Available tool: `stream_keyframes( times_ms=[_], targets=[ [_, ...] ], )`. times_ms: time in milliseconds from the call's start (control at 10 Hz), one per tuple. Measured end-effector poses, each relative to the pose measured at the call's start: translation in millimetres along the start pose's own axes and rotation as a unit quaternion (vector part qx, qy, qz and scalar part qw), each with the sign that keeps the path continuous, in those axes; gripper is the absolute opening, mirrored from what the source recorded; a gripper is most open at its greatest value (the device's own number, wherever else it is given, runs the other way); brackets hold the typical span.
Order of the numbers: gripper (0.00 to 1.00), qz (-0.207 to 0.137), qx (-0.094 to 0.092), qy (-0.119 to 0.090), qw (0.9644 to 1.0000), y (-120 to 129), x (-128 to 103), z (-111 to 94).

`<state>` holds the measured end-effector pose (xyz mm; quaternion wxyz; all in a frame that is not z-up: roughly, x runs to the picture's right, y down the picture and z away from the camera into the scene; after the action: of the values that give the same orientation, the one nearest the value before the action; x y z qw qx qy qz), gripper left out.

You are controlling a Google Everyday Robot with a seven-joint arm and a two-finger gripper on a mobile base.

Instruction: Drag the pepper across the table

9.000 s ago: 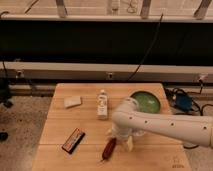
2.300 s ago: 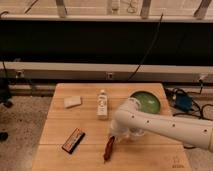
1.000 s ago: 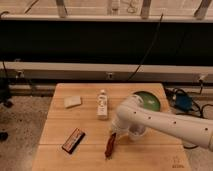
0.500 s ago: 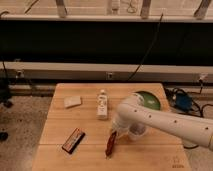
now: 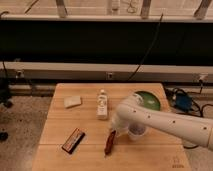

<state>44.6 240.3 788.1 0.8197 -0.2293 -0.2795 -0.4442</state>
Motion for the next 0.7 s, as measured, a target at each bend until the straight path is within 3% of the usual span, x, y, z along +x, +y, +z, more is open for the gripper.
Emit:
stream_keyframes(
  times_ms=[700],
  targets=[
    [0.0, -0.01, 0.007, 0.011, 0.9999, -22.3, 31.3, 5.7]
  ],
)
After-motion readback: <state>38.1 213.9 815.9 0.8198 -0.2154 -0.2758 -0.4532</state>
